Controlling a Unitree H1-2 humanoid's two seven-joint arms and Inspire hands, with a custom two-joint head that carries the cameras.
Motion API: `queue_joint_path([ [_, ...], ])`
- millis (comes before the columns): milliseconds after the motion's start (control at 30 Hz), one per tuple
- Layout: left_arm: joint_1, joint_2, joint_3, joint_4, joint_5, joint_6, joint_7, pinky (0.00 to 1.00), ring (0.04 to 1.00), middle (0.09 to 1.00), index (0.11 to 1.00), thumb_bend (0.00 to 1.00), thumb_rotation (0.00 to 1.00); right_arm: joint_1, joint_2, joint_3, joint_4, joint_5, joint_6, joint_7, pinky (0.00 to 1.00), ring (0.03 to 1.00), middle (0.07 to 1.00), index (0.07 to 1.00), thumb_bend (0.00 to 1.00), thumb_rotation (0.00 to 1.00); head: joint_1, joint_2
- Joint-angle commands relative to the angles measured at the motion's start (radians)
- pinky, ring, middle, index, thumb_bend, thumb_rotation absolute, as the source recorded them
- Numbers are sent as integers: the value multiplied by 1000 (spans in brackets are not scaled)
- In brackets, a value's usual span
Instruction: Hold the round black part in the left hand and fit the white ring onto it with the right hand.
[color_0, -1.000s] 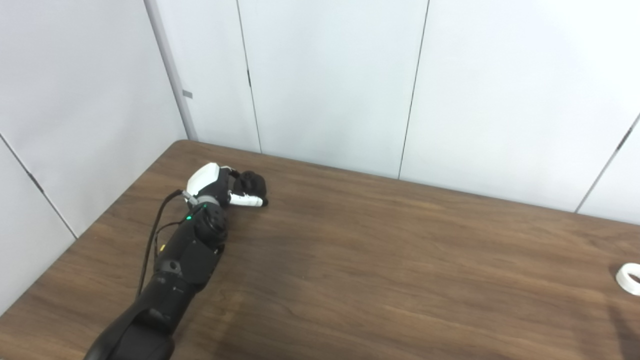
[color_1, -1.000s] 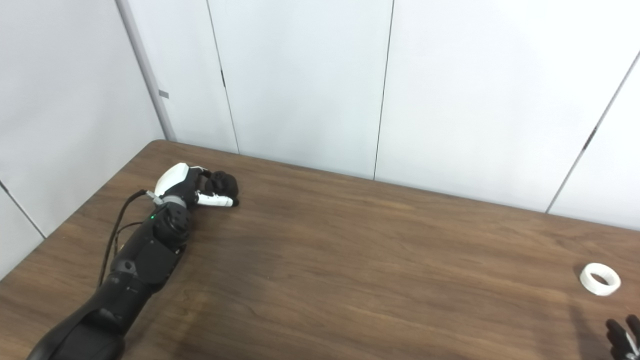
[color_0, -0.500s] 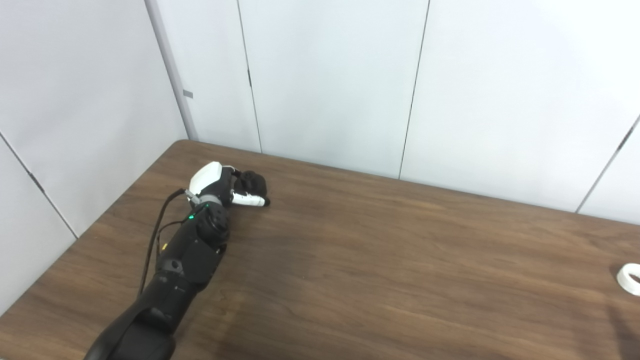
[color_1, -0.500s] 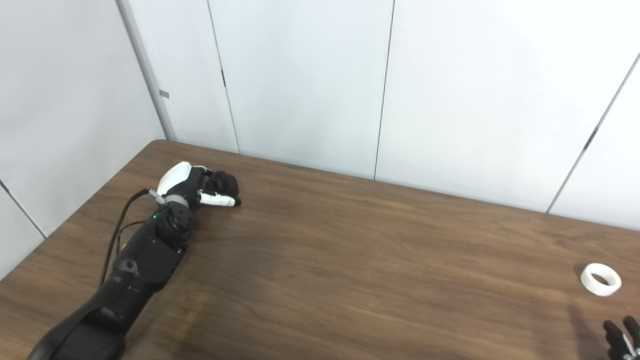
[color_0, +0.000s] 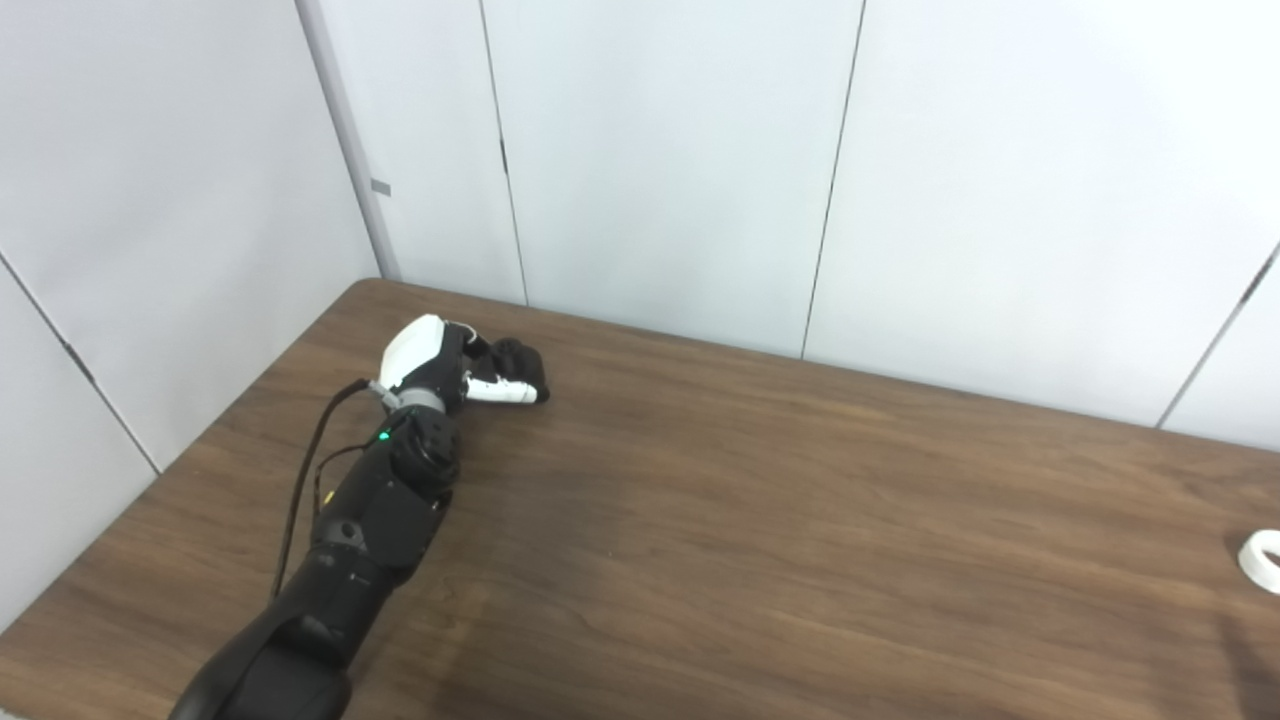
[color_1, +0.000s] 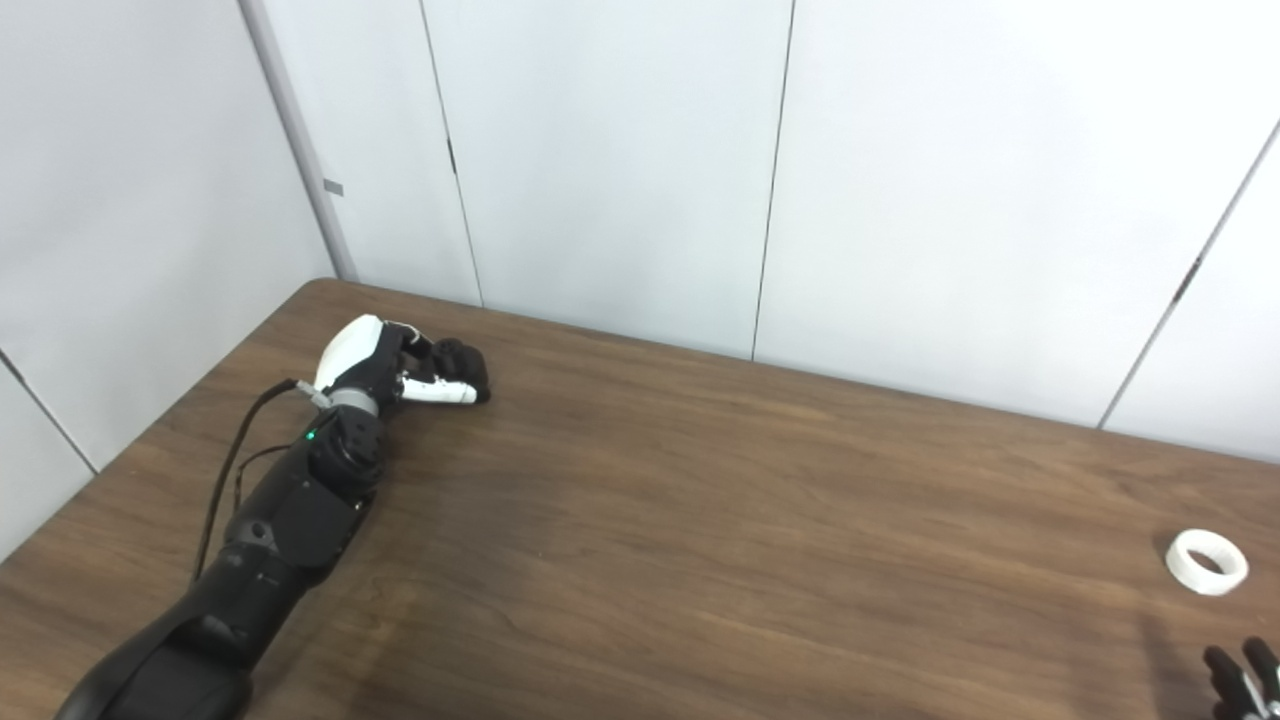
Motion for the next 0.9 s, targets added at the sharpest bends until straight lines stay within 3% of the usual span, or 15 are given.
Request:
queue_joint_path([
  [0, -30, 44, -5, -46, 21, -15, 8, 995, 910, 774, 481, 520, 44, 49, 52, 28, 67, 2, -5, -12, 1000, 971, 944, 1000, 525, 1000, -1, 0],
  [300, 24, 54, -53, -245, 83, 38, -48, 1000, 916, 758, 482, 522, 46, 46, 54, 31, 78, 8, -15, -4, 1000, 967, 941, 1000, 504, 1000, -27, 11],
  [433, 67, 41, -65, -393, 105, 74, -107, 1000, 926, 773, 483, 521, 45, 47, 56, 34, 68, 2, -11, -6, 1000, 961, 933, 1000, 483, 1000, -41, 17],
  [700, 147, -76, 7, -668, 214, 84, -322, 992, 943, 778, 483, 521, 44, 42, 50, 47, 71, 47, -26, 39, 1000, 980, 969, 1000, 497, 1000, -88, 35],
  [867, 192, -118, -20, -811, 274, 83, -410, 961, 917, 776, 483, 521, 45, 48, 67, 51, 39, 31, 9, 24, 1000, 971, 960, 1000, 525, 1000, -137, 52],
])
